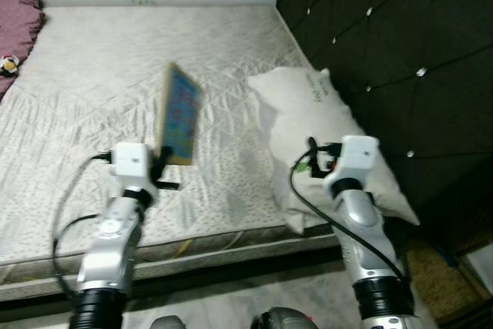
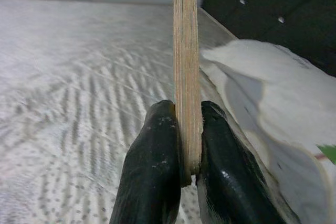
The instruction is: Clean up the room
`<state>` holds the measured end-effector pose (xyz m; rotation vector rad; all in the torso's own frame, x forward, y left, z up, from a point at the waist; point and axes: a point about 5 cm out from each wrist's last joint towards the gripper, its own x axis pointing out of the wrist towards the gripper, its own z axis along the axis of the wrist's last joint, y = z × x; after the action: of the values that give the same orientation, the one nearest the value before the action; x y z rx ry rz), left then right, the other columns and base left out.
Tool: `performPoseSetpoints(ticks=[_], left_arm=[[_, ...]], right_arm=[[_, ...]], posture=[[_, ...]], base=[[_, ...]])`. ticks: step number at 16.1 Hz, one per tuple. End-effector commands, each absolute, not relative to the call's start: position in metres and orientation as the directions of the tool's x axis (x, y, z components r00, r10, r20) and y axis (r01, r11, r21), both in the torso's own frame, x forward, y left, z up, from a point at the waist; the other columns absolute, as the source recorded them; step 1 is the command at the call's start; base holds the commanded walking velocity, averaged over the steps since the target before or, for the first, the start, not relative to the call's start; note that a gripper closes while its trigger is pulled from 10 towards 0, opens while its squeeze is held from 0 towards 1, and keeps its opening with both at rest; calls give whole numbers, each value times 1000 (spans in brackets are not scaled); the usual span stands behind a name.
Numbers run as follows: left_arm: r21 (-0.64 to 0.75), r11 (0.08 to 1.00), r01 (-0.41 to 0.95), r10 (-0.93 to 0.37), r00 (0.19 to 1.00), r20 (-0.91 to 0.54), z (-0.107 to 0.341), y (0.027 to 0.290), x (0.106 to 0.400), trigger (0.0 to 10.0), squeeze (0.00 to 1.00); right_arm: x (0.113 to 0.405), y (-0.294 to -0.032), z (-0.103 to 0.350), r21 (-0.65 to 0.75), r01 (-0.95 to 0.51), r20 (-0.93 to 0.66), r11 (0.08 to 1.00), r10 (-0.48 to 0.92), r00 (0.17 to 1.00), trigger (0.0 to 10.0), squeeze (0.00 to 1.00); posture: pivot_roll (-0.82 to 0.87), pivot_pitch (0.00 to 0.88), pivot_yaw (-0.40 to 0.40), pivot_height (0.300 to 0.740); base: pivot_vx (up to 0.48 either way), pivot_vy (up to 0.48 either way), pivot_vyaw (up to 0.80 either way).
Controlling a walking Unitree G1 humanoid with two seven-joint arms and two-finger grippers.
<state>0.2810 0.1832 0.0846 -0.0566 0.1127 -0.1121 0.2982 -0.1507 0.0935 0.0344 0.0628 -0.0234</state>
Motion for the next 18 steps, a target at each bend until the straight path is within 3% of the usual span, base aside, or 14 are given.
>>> performPoseSetpoints(ticks=[1,10,13,18], left_arm=[[-68,987,146,-150,987,-58,94,171,285,10000,0],[-111,993,44,-48,998,-30,95,179,284,10000,0],[-139,987,85,-87,996,-7,98,180,283,10000,0],[-152,983,105,-106,994,-1,99,179,284,10000,0]], right_arm=[[298,-162,91,19,57,-74,998,-56,996,10000,0],[299,-162,91,20,44,-77,999,-42,996,10000,0],[299,-159,94,-2,18,-58,1000,-18,998,10000,0],[298,-159,94,-5,22,-56,1000,-23,998,10000,0]], posture=[[-15,0,-22,740],[-8,0,-31,740],[-9,0,-31,740],[-13,0,-29,740]], base=[[0,-296,0],[0,-62,0],[0,0,0],[293,0,200]])
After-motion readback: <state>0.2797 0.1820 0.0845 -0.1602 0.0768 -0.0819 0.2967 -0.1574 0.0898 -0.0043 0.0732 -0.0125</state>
